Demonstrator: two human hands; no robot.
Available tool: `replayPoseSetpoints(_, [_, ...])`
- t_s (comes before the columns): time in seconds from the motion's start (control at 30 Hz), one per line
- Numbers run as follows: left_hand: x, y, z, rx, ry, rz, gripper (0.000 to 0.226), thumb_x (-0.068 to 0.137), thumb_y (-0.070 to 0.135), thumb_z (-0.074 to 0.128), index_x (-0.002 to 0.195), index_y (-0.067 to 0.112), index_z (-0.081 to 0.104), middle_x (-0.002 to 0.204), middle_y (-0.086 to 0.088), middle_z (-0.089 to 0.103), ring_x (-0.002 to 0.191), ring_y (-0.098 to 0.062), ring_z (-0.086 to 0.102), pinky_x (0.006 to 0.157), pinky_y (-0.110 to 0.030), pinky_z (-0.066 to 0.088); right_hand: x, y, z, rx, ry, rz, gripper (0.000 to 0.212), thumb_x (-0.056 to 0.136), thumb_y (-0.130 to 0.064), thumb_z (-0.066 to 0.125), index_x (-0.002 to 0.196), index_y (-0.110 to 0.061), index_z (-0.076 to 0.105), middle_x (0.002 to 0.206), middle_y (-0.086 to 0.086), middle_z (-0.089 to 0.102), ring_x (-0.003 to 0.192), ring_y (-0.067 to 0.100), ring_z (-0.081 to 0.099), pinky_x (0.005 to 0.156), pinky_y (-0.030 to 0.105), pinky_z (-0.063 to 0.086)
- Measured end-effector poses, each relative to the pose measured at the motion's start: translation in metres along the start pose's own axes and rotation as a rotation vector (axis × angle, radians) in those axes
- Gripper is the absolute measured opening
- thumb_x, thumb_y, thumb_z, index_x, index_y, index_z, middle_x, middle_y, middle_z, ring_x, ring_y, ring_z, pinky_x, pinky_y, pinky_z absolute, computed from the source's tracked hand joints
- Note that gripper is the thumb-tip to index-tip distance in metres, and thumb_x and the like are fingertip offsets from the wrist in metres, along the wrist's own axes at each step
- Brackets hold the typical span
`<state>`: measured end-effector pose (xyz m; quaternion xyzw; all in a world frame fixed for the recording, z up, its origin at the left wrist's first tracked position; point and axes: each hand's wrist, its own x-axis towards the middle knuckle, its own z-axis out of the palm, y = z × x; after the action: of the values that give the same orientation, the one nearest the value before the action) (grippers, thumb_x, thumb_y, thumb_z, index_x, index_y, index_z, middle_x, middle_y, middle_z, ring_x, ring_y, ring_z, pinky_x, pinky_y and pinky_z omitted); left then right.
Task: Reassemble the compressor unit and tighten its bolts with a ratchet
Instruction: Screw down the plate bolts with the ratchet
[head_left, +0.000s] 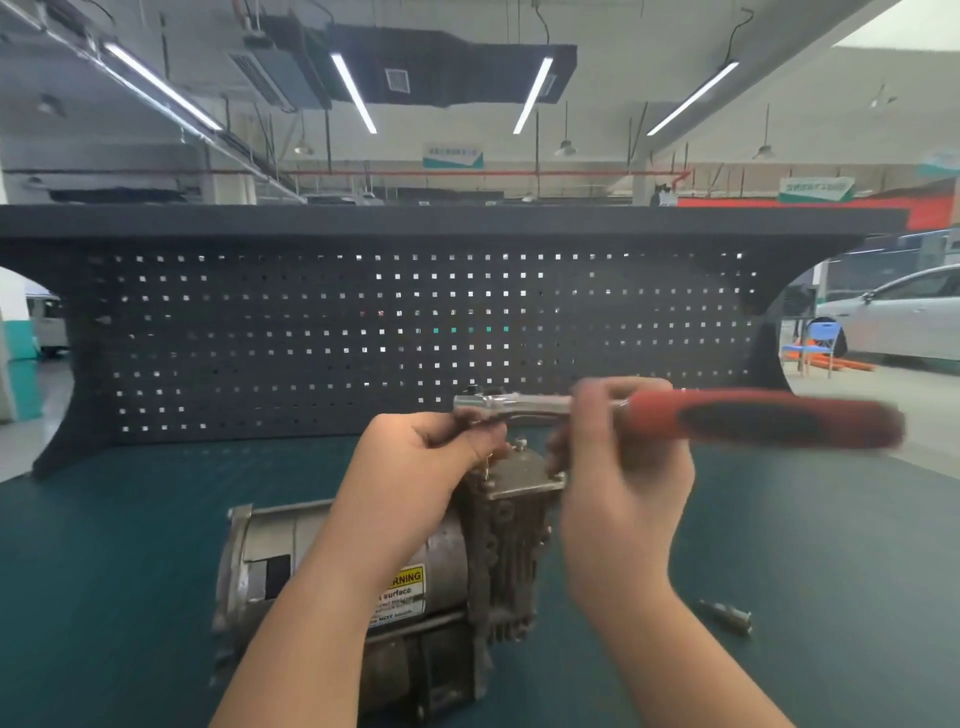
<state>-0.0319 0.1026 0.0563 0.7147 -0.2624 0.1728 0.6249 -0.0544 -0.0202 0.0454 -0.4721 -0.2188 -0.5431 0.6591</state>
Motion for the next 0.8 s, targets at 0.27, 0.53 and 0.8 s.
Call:
replayPoseSetpoints(0.27, [-0.002, 0.003, 0.003, -0.024, -0.025, -0.005, 0.005, 0.081, 0.027, 0.075, 0.081, 0.03, 0.08, 0.08, 0.009, 0.077, 0.077, -0.005, 0.072, 0.071, -0.019, 0.056, 0.01, -0.003, -0.005, 0.116, -0.012, 0.145, 0.016, 0.089, -0.024, 0.066, 0.076, -0.027, 0.057, 0.061, -0.014, 0.056, 0.058, 0.001, 0.055, 0.059, 0.015, 0.045])
replayPoseSetpoints(0.53, [0.002, 0.003, 0.002, -0.024, -0.026, -0.028, 0.009, 0.078, 0.018, 0.077, 0.07, 0.022, 0.078, 0.069, 0.005, 0.074, 0.068, -0.008, 0.07, 0.068, -0.025, 0.054, -0.011, 0.0, 0.002, -0.187, -0.145, -0.231, 0.013, 0.091, -0.036, 0.061, 0.081, -0.03, 0.055, 0.075, -0.014, 0.059, 0.068, -0.01, 0.056, 0.066, 0.006, 0.043])
replayPoseSetpoints(0.8, [0.0, 0.005, 0.004, 0.01, 0.006, -0.004, 0.014, 0.085, 0.021, 0.073, 0.074, 0.027, 0.079, 0.078, 0.01, 0.076, 0.078, -0.003, 0.072, 0.072, -0.015, 0.054, 0.007, -0.005, -0.006, 0.176, -0.005, 0.149, 0.017, 0.09, -0.018, 0.064, 0.077, -0.023, 0.055, 0.061, -0.014, 0.058, 0.058, 0.003, 0.055, 0.059, 0.017, 0.045])
